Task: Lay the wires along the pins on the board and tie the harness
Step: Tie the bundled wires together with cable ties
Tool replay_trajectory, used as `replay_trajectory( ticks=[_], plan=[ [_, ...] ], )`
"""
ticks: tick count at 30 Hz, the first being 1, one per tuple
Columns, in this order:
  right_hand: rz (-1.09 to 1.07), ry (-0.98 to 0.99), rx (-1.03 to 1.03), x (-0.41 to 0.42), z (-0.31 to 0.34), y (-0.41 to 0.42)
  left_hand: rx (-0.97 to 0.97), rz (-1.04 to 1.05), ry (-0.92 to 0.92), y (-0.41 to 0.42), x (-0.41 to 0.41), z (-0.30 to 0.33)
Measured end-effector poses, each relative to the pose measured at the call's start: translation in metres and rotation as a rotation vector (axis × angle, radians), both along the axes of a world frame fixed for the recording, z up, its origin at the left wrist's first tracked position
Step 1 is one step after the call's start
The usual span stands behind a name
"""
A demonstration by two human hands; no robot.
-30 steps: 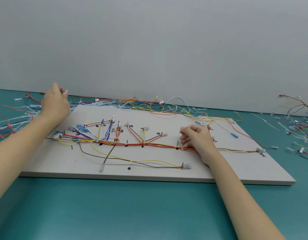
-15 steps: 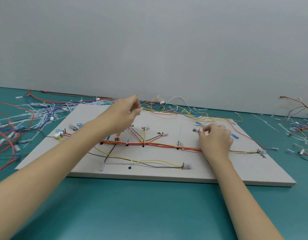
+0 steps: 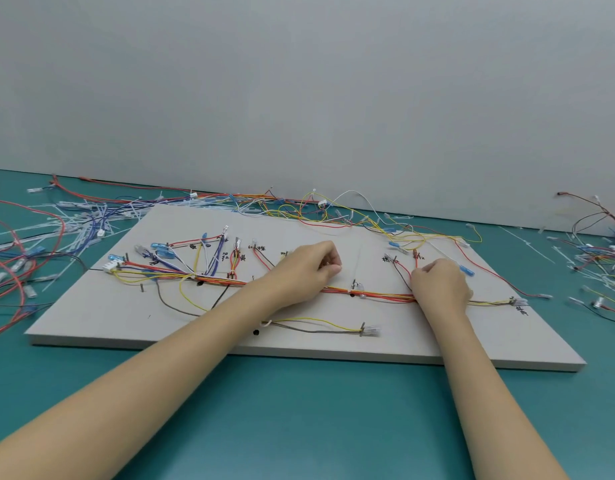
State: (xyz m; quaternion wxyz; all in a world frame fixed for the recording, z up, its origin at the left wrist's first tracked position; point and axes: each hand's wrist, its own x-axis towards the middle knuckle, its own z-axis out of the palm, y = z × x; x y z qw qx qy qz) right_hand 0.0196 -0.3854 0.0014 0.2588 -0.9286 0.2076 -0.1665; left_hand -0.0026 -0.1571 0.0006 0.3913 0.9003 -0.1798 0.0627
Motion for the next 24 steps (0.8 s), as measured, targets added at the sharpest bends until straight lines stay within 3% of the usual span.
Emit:
replay_trajectory(
  ticks=[3, 9, 17, 24],
  plan=[
    [-0.013, -0.041, -0.001, -0.001, 0.0, -0.001, -0.005, 0.023, -0.034, -0.002, 0.003, 0.001],
    [0.048, -0.098, 0.048, -0.002, 0.003, -0.006, 0.289, 0.012, -0.121, -0.009, 0.005, 0.009],
    [0.048, -0.168, 0.131, -0.006, 0.004, -0.007, 0.306, 0.053, -0.121, -0.012, 0.004, 0.01],
    [0.138, -0.028, 0.17, -0.013, 0.014, 0.007, 0.311, 0.122, -0.123, 0.005, -0.007, 0.009]
  ],
)
